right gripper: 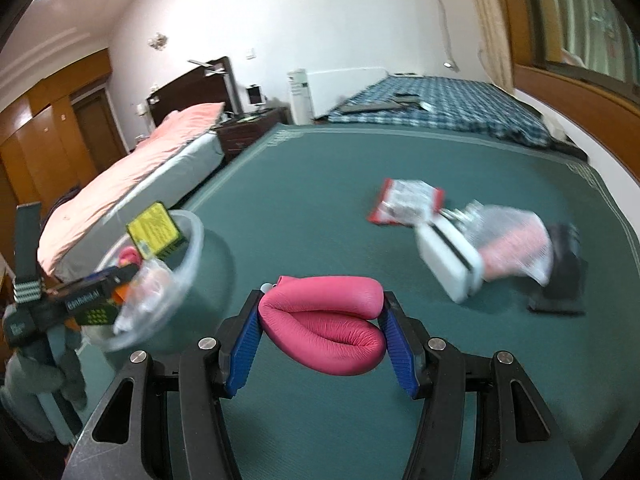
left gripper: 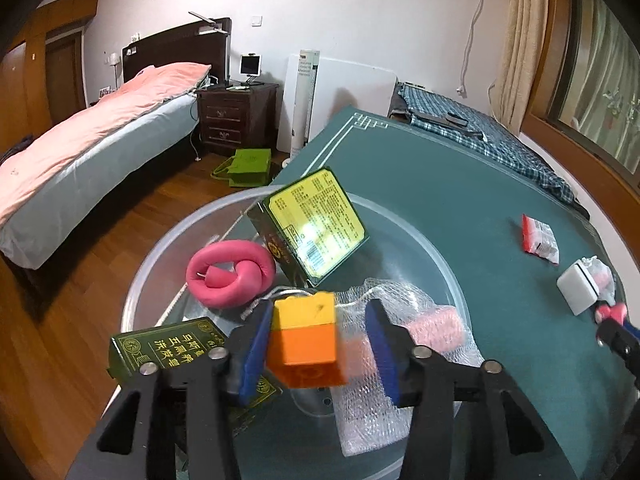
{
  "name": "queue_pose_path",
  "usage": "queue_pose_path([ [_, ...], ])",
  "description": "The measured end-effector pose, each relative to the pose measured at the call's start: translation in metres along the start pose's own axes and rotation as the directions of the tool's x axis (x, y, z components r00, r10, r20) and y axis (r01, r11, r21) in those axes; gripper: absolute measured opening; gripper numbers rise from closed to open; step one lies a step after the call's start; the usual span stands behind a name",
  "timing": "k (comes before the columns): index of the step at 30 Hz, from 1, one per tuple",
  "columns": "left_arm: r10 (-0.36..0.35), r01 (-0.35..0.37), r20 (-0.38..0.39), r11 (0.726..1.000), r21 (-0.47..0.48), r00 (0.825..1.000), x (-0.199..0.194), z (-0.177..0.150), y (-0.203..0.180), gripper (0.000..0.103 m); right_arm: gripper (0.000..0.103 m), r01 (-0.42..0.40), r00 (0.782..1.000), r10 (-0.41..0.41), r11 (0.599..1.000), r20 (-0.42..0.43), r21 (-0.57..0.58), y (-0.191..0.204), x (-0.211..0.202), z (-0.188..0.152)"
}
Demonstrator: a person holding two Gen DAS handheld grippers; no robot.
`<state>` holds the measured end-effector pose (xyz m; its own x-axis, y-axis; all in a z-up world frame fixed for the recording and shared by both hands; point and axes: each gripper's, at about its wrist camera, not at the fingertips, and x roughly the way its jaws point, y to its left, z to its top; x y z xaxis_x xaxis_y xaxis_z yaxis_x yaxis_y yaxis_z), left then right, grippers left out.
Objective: Organize objects
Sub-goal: 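Carry the block with the left gripper over the basin, then open the left gripper to drop the block while the right gripper releases the pink tube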
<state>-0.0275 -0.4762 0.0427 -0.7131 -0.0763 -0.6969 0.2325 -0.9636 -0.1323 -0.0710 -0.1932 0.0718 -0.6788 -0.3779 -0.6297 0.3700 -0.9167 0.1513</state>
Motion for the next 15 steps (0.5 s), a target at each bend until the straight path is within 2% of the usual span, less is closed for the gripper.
queue_pose_path([
  [10, -0.027, 0.028, 0.061, 0.999, -0.019, 0.998, -0.028, 0.007, 0.017, 0.059, 0.058, -0.127, 0.992, 0.128, 0.987, 0.004, -0.100, 0.069, 0.036, 0.033],
  [15, 0.000, 0.001, 0.115, 1.000, -0.009, 0.993, -0.047, 0.009, 0.023, 0.064, 0.058, -0.186, 0.983, 0.185, 0.976, -0.025, -0.114, 0.098, 0.058, 0.043],
])
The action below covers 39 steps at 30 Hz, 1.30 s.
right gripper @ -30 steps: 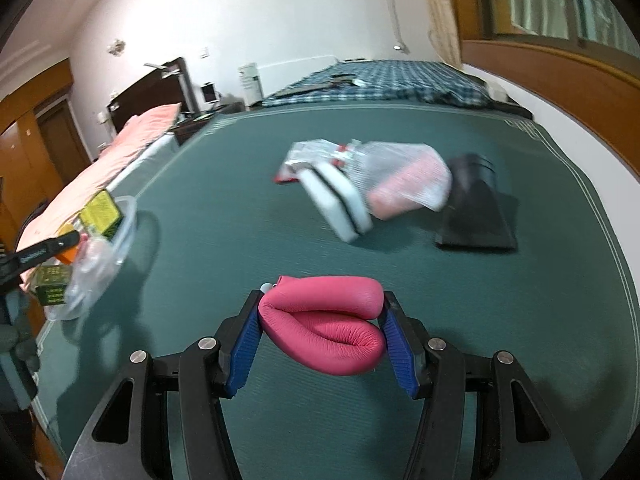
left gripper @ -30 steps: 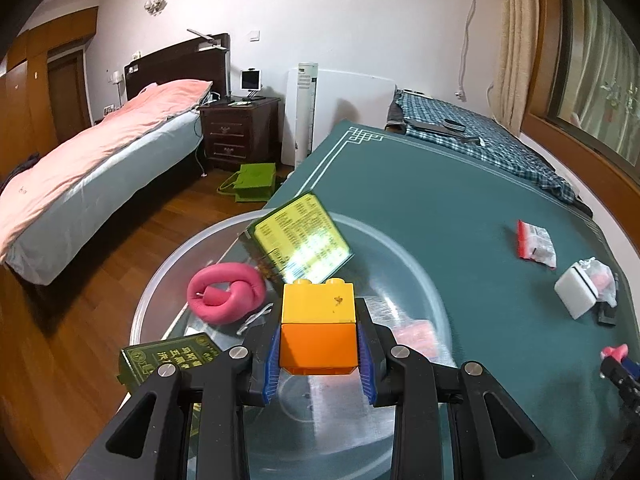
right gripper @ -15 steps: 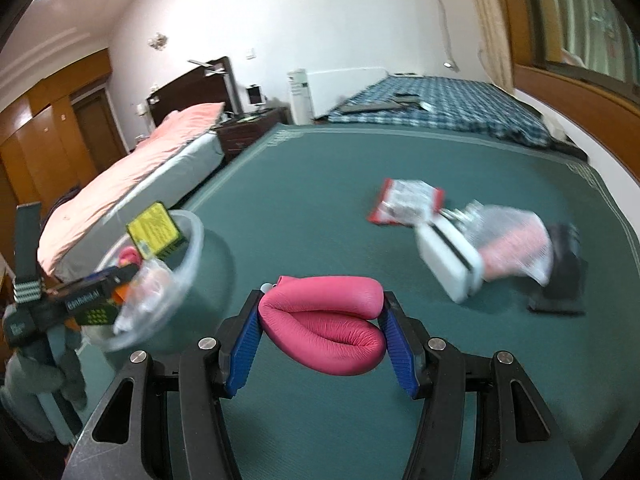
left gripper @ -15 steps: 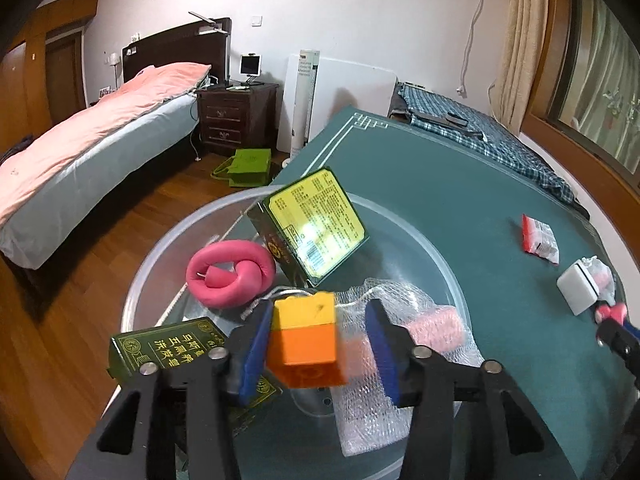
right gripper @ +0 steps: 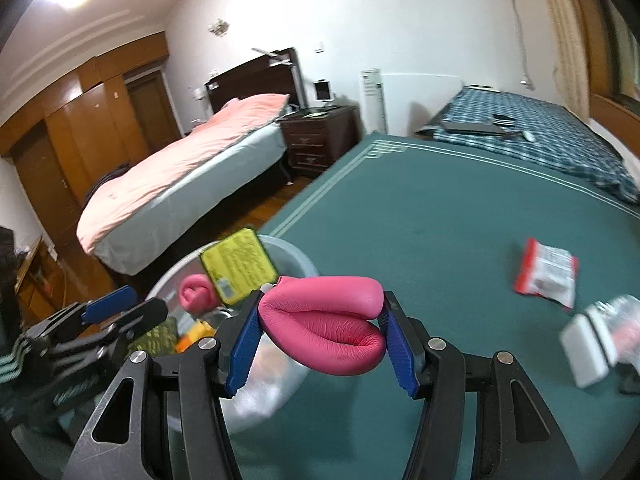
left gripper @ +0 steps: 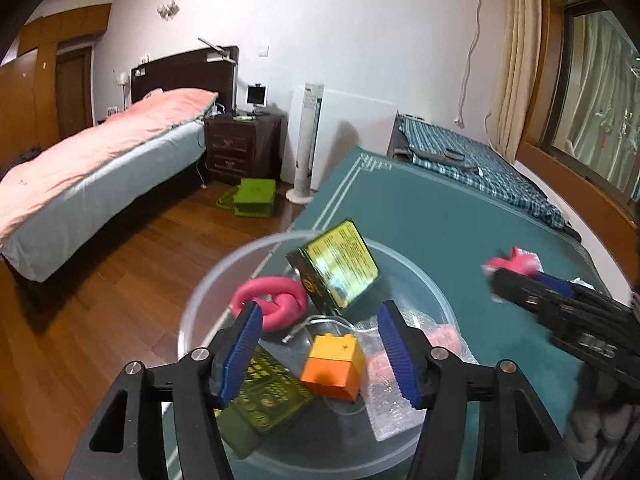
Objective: Organize objects
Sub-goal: 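Open the left gripper to drop the block while the right gripper releases the pink tube, then move both grippers back over the table toward the remaining items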
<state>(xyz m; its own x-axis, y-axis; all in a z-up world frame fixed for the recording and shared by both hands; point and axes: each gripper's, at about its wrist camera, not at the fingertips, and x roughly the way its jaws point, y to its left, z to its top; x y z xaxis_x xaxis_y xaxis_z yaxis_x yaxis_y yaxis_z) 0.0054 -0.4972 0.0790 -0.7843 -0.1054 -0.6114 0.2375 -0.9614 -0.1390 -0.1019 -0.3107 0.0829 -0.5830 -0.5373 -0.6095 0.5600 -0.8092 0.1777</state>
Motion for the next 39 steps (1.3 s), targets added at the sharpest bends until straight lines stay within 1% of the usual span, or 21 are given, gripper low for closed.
queue_pose_path([
  [5, 0.009, -0.009, 0.027, 1.000, -0.006, 1.000, -0.011, 0.002, 0.007, 0.066, 0.058, -0.022, 0.999, 0.021, 0.999, -0.026, -0.026, 0.020, 0.024, 0.003],
  [9, 0.017, -0.016, 0.038, 1.000, -0.023, 0.999, -0.013, 0.004, 0.013, 0.066, 0.059, -0.037, 0.998, 0.036, 0.999, -0.041, -0.026, 0.028, 0.037, 0.006],
  [13, 0.030, -0.028, 0.038, 0.999, -0.044, 0.999, -0.012, 0.004, 0.018, 0.067, 0.060, -0.077, 0.995, 0.075, 0.997, -0.058, -0.019, 0.032, 0.047, 0.010],
  [14, 0.032, -0.031, 0.038, 0.998, -0.049, 0.999, -0.012, 0.004, 0.019, 0.067, 0.063, -0.084, 0.995, 0.082, 0.996, -0.061, -0.018, 0.033, 0.049, 0.011],
  [15, 0.035, -0.033, 0.037, 0.998, -0.053, 0.999, -0.013, 0.004, 0.020, 0.067, 0.070, -0.091, 0.994, 0.090, 0.996, -0.064, -0.016, 0.033, 0.050, 0.011],
  [17, 0.040, -0.037, 0.034, 0.997, -0.062, 0.999, -0.012, 0.003, 0.021, 0.067, 0.075, -0.104, 0.993, 0.104, 0.995, -0.060, -0.007, 0.032, 0.049, 0.010],
  [20, 0.043, -0.041, 0.033, 0.997, -0.066, 0.999, -0.013, 0.002, 0.023, 0.068, 0.075, -0.092, 0.994, 0.091, 0.996, -0.053, -0.012, 0.031, 0.044, 0.008],
  [25, 0.039, -0.037, 0.033, 0.997, -0.062, 0.999, -0.013, 0.001, 0.022, 0.070, 0.075, -0.066, 0.997, 0.067, 0.997, -0.037, 0.027, 0.015, 0.031, 0.004],
  [29, 0.036, -0.034, 0.035, 0.998, -0.055, 0.999, -0.014, 0.003, 0.018, 0.076, 0.075, -0.040, 0.999, 0.042, 0.998, -0.033, 0.058, 0.001, 0.022, -0.002],
  [32, 0.031, -0.029, 0.035, 0.998, -0.051, 0.999, -0.015, 0.003, 0.011, 0.079, 0.075, -0.021, 0.999, 0.024, 0.997, -0.035, 0.076, -0.008, 0.015, -0.008],
  [39, 0.013, -0.013, 0.034, 1.000, -0.021, 0.999, -0.017, 0.003, -0.006, 0.083, 0.075, 0.019, 0.999, -0.017, 0.995, -0.029, 0.097, -0.023, 0.001, -0.017],
])
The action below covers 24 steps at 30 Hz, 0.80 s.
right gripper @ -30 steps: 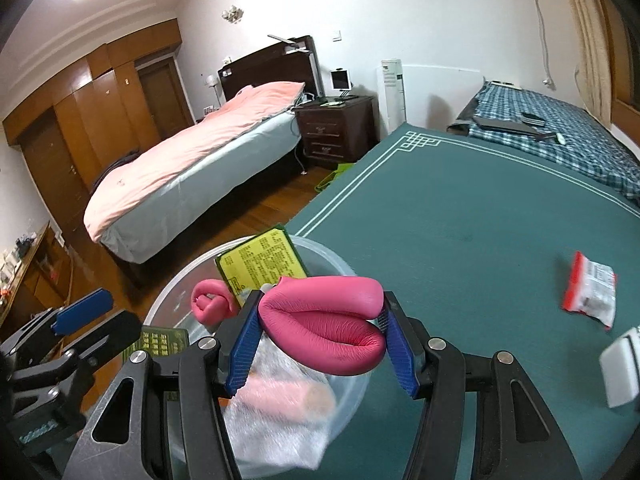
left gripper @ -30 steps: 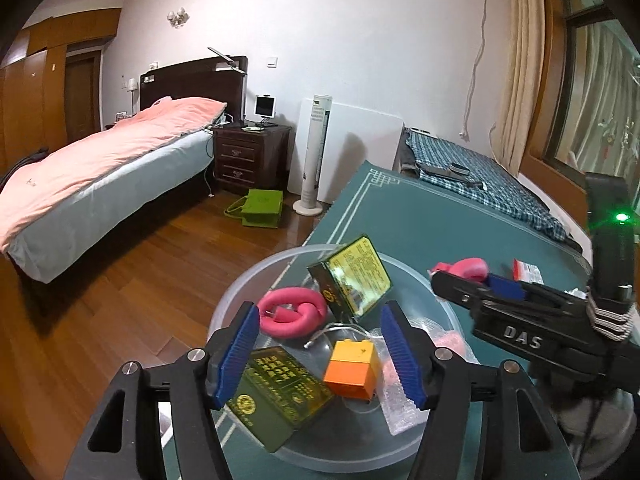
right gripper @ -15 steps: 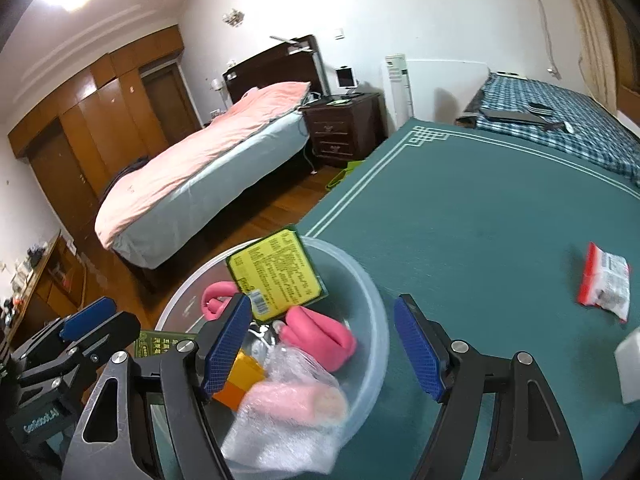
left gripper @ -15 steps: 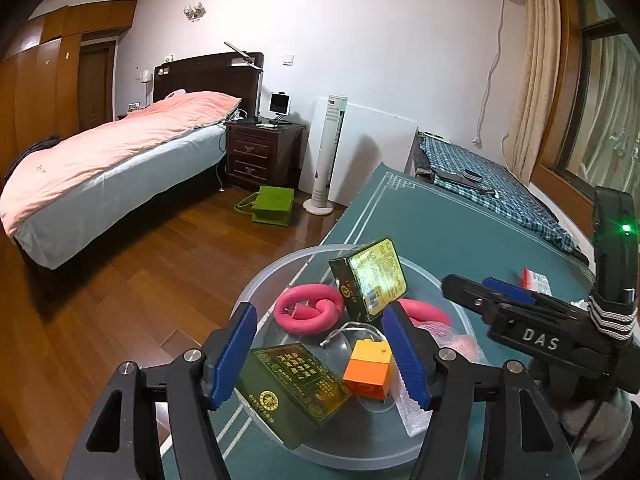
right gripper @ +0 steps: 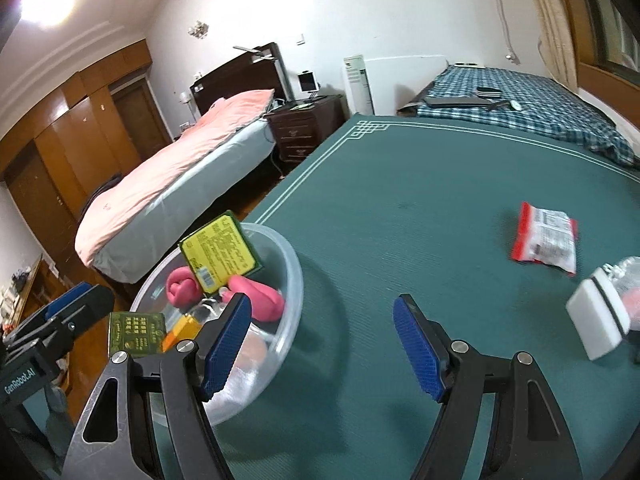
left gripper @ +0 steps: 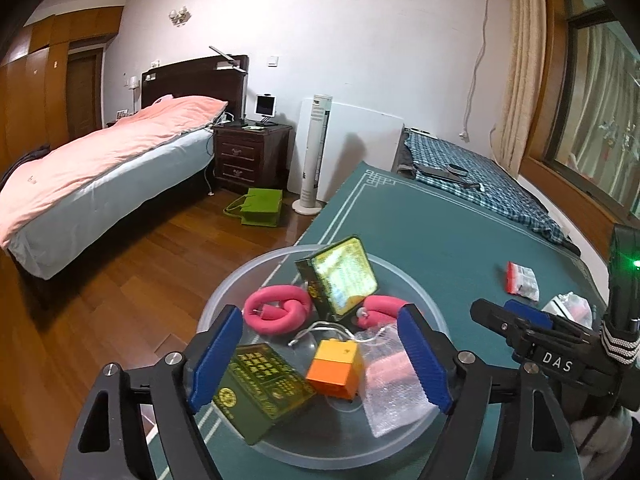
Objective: Organize objects
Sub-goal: 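Move both grippers back over the table toward the remaining items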
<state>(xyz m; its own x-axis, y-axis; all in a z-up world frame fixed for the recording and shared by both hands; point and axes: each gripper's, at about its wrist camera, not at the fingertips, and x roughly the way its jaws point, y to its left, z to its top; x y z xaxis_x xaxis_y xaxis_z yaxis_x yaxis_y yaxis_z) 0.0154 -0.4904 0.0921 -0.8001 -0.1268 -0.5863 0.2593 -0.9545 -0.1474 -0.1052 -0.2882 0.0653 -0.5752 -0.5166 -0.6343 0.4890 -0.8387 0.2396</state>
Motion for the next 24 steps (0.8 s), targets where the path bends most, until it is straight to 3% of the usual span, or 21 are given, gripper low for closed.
queue_pose_path([
  [24, -0.063, 0.064, -0.016, 0.993, 0.101, 0.998, -0.004, -0.002, -0.068, 0.088, 0.075, 0.112, 0.991, -0.120, 0.984, 0.053, 0.142, -0.085, -0.053, -0.023],
])
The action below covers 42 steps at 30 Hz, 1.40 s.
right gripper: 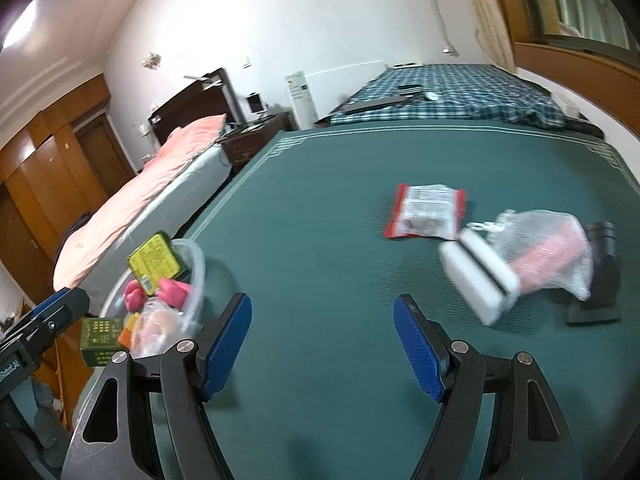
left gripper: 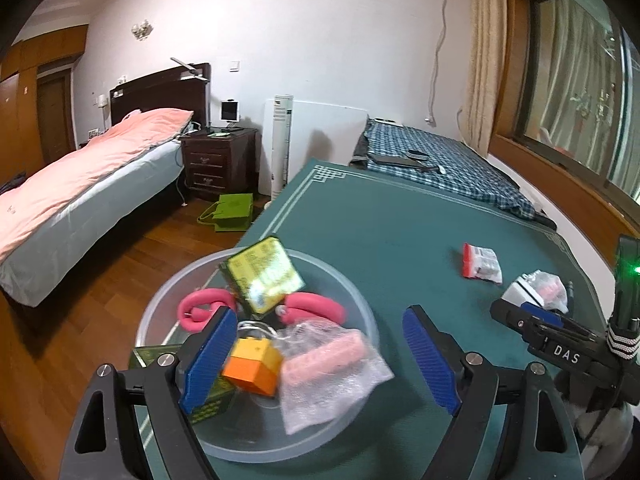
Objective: Organize objects
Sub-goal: 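Move both grippers back over the table toward the remaining items, then grasp the black rubber funnel stand with the right gripper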
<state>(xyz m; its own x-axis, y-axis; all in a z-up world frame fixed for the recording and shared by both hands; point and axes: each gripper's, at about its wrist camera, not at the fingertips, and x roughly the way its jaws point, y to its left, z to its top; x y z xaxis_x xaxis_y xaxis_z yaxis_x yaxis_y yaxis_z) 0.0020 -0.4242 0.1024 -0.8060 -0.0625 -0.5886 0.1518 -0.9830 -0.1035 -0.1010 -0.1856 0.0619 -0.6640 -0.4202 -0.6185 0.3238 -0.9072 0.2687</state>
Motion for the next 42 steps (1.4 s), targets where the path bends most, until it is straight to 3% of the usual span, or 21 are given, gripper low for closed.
queue_pose_path([
  [15, -0.084, 0.086, -0.028, 0.991, 0.104, 0.996, 0.010, -0.002, -0.071, 0.089, 0.075, 0.148, 0.988, -0.153, 0.981, 0.032, 0.125, -0.096, -0.039, -0.009],
  [24, -0.120, 0.127, -0.055, 0.980, 0.151, 0.991, 0.019, -0.006, -0.105, 0.090, 0.075, 0.268, 0.959, -0.280, 0.946, 0.041, 0.184, -0.152, -0.055, -0.006],
  [39, -0.138, 0.154, -0.096, 0.970, 0.186, 0.986, 0.036, -0.012, -0.133, 0.090, 0.075, 0.356, 0.934, -0.356, 0.926, -0.021, 0.125, -0.178, -0.007, 0.013],
  [42, -0.138, 0.155, -0.103, 0.970, 0.187, 0.985, 0.040, -0.012, -0.135, 0.090, 0.069, 0.363, 0.932, -0.362, 0.924, -0.033, 0.117, -0.180, -0.001, 0.013],
])
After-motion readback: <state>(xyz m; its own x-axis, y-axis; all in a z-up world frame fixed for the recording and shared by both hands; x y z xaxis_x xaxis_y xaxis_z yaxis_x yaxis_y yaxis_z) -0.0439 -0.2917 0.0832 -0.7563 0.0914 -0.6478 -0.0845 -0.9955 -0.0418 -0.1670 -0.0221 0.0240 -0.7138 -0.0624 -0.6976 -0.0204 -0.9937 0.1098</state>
